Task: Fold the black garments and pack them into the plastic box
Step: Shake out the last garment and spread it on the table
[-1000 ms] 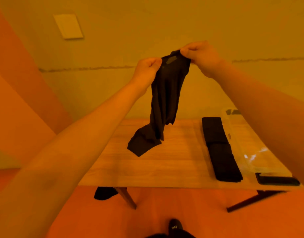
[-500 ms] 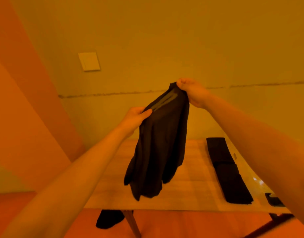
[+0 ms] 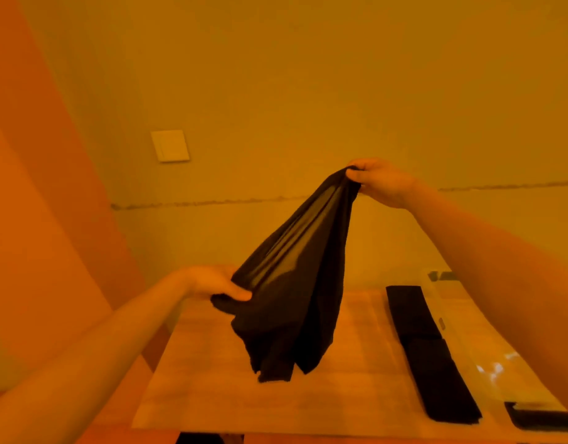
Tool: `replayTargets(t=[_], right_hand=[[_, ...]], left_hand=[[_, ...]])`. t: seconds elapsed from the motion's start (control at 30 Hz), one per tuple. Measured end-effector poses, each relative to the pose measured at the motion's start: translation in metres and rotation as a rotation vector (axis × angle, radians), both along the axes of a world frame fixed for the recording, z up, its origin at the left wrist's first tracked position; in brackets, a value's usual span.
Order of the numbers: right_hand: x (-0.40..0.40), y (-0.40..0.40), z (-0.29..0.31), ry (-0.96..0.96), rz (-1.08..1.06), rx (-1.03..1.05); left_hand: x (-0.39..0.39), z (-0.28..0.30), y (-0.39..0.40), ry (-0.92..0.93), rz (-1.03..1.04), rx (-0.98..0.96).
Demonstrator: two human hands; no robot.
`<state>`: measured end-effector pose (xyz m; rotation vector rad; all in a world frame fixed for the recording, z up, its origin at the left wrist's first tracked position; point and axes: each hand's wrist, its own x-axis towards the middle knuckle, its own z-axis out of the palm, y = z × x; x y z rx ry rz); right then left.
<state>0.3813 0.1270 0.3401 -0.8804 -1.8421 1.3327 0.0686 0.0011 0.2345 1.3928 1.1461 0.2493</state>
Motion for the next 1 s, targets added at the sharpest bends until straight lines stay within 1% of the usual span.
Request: replayTargets(t=[0.03,0.1,0.13,0.17,0.2,0.27,0.33,0.37,0.5,0.57,0.73,0.83,0.93,1.0], right_hand=[[0.007,0.005,-0.002,0.048,0.011,-0.043],[0.019,0.011,-0.006,0.08,0.002,-0.103],[0.026,0.016,-0.009,0.073,-0.005,-0.108],[0.033,0.02,-0.009,0.044,-0.005,-0.104],[0.04,0.022,-0.009,-0.005,-0.015,-0.097],[0.054,0.026,-0.004,-0.17,-0.038,-0.054],[0.065,0.031,0.0,-0.342,-0.052,0.016],[0.069,0.034,0.002,-0.428,-0.06,0.07],[0.08,0.053,0.014,-0.767,-0.084,0.237],[0.081,0.061,0.021,-0.901,-0.082,0.304],[0.086,0.077,0.041,-1.037,-0.119,0.548],[0.084,0.085,0.054,-1.201,-0.134,0.65],[0.084,0.096,0.065,-1.317,-0.178,0.686],[0.088,0.104,0.071,-1.377,-0.209,0.661]], left_hand=[[-0.005,0.002,0.002,0.122,-0.017,0.057],[-0.021,0.014,0.011,0.358,0.014,0.239],[-0.03,0.022,0.016,0.449,0.063,0.335],[-0.039,0.031,0.021,0.491,0.129,0.41],[-0.047,0.04,0.026,0.486,0.201,0.461],[-0.057,0.056,0.036,0.419,0.329,0.527],[-0.059,0.071,0.047,0.414,0.401,0.606],[-0.057,0.08,0.053,0.448,0.417,0.663],[-0.044,0.111,0.076,0.698,0.421,0.869],[-0.043,0.122,0.086,0.785,0.41,0.966],[-0.051,0.142,0.104,0.973,0.463,1.189],[-0.051,0.152,0.114,1.107,0.448,1.257],[-0.048,0.158,0.122,1.113,0.423,1.254],[-0.049,0.16,0.126,1.111,0.41,1.248]])
